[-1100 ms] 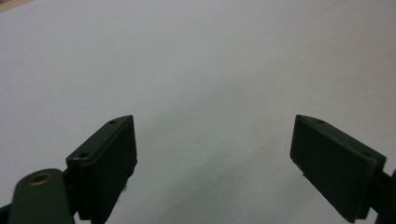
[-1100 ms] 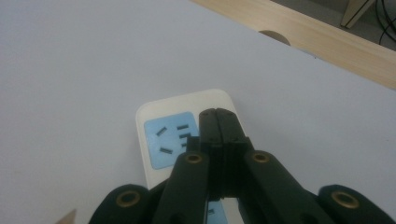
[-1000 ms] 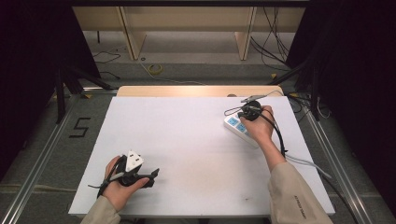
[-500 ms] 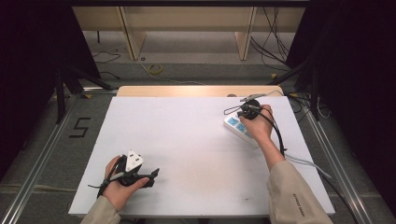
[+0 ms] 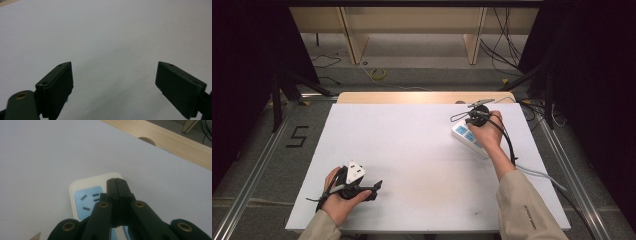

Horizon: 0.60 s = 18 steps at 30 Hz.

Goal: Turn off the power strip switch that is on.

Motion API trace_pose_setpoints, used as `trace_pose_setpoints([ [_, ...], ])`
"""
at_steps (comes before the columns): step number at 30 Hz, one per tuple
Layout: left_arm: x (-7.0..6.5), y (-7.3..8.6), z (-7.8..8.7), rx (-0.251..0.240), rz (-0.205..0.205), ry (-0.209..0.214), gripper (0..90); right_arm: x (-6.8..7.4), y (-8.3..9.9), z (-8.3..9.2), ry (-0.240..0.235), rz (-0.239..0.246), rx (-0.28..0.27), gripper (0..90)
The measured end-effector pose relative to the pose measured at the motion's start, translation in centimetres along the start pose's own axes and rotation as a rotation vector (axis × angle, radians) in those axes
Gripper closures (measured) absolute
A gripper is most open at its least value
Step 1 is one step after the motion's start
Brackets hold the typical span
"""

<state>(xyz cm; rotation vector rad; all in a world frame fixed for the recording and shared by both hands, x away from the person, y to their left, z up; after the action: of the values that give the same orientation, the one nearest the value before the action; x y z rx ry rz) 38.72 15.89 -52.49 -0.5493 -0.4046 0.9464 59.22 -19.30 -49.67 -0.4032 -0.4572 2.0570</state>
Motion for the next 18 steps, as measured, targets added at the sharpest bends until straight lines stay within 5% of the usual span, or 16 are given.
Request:
trace_pose_setpoints([
  [18,0.04,0.01,-0.01,0.001,-0.001,0.0,14.4,-0.44,-0.06,-0.6,0.0,-0.015,0.017,90.0],
])
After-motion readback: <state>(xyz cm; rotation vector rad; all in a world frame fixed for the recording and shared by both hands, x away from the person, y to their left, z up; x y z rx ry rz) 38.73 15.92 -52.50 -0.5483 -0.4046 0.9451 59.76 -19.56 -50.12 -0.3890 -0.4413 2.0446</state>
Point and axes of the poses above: each handheld gripper's, and its own axes: z roughly backward along the jaws, y roughly out of its underside, x roughly to its left, the point moved 8 cm from there along -z, roughly forward along the jaws, and after that the axes turned 15 degrees about x, right-handed, at the moved point
